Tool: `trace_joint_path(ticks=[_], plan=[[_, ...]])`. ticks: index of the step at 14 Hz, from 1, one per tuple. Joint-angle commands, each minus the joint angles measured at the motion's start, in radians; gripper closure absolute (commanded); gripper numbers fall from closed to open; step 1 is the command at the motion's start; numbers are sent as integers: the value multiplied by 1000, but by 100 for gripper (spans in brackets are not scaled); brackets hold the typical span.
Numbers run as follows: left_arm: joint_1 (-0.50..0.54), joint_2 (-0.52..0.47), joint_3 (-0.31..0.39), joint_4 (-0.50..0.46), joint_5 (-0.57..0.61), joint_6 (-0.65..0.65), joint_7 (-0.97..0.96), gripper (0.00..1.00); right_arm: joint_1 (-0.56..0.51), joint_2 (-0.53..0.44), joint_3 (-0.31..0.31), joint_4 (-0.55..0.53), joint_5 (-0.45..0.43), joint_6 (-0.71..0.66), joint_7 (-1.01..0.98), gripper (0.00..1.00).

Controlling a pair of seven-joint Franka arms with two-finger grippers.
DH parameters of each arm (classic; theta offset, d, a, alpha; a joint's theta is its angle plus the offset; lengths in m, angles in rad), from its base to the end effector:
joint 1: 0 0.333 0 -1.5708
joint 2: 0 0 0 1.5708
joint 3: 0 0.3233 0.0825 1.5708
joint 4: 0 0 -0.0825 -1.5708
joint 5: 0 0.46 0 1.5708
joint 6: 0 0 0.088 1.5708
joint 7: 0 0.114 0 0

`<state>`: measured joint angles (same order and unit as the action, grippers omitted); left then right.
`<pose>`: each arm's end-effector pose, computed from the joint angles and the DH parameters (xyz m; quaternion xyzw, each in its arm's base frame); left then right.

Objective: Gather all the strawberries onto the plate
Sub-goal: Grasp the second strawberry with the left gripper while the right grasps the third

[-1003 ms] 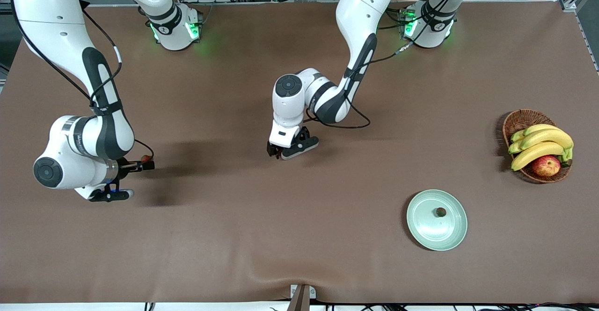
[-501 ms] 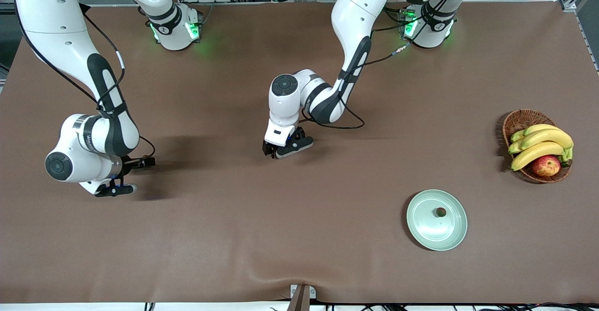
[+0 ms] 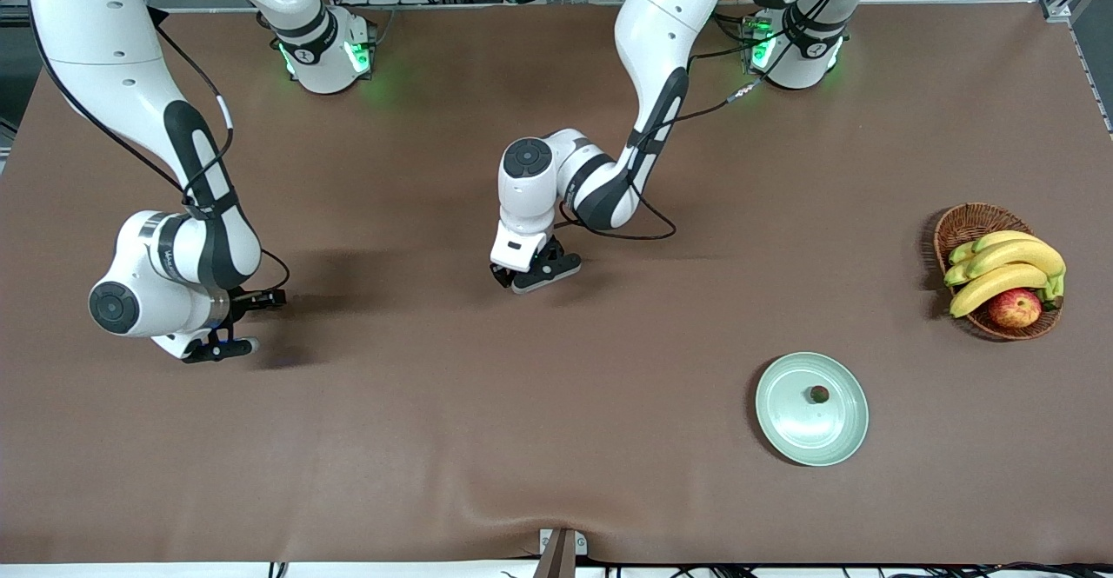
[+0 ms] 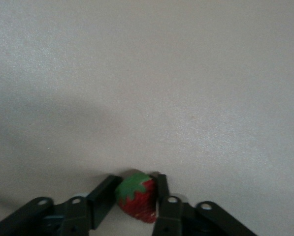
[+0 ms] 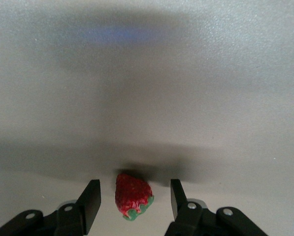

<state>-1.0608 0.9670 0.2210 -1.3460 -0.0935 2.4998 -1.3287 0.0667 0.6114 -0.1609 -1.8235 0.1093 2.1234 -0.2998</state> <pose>0.5186 -0.6338 0.1159 0.9685 0.2196 0.0963 0.0670 0.6626 -0.0572 0.1233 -0.9859 -0.0734 0.1483 0.0234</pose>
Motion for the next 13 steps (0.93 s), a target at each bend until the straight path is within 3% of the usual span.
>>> trace_joint_path(ticks=[1, 4, 7, 10, 13], plan=[[-10, 3, 15, 16, 23, -10, -40, 100, -15, -10, 12, -13, -20, -5, -13, 41], [11, -51, 92, 16, 15, -129, -46, 100, -13, -10, 12, -13, -20, -7, -13, 63], [128, -99, 152, 16, 15, -164, -125, 100, -12, -13, 12, -5, -20, -5, -47, 88], [273, -110, 182, 15, 15, -165, -142, 100, -7, -24, 14, 85, -16, -22, -61, 98], [418, -102, 182, 15, 20, -164, -146, 100, 18, -22, 18, 254, -2, -170, -21, 100]])
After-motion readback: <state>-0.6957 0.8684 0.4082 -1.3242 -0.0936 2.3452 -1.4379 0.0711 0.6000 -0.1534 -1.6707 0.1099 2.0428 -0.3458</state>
